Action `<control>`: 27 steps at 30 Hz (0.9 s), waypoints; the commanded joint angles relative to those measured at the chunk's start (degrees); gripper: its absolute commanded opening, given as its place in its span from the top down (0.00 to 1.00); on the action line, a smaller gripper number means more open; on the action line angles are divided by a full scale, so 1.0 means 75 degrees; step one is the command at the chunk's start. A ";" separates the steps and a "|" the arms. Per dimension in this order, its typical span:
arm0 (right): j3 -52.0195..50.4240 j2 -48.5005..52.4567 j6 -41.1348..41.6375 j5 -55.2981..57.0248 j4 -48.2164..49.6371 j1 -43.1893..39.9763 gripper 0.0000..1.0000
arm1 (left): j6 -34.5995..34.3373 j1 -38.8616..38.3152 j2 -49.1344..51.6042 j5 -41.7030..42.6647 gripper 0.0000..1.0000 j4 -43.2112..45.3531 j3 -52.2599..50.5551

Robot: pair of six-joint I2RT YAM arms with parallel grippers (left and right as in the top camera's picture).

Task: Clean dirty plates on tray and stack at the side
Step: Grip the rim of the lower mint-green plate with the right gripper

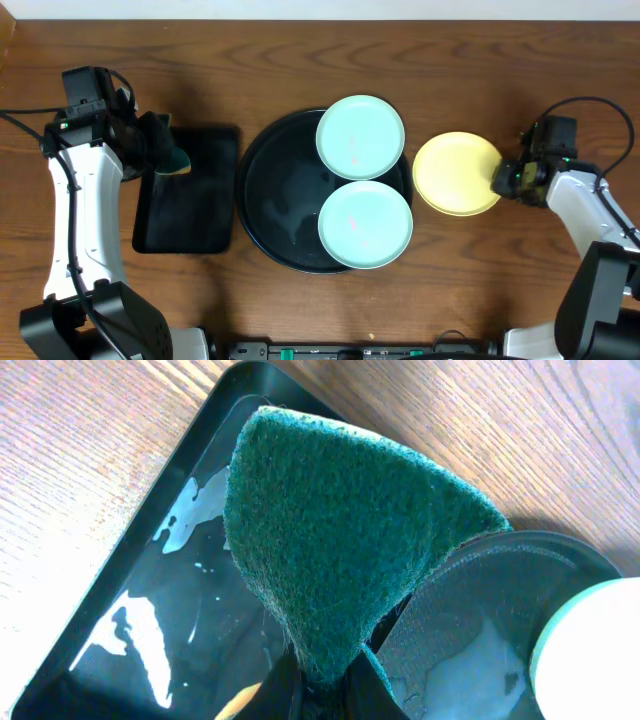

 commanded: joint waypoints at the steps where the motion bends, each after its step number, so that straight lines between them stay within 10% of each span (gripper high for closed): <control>1: 0.0125 -0.0035 -0.0058 -0.0093 -0.0259 -0.0207 0.51 | 0.0152 0.0026 0.0012 -0.0020 0.92 0.0003 -0.0050; 11: 0.2369 -0.0035 -0.0889 -0.2605 -0.2824 0.0393 0.41 | 0.0152 0.0026 0.0012 -0.0020 0.92 0.0006 -0.0050; 27: 0.2384 0.1075 -0.0603 -0.2159 -0.3515 0.3515 0.48 | 0.0731 -0.0688 0.0009 -0.0192 0.93 -0.0041 -0.0050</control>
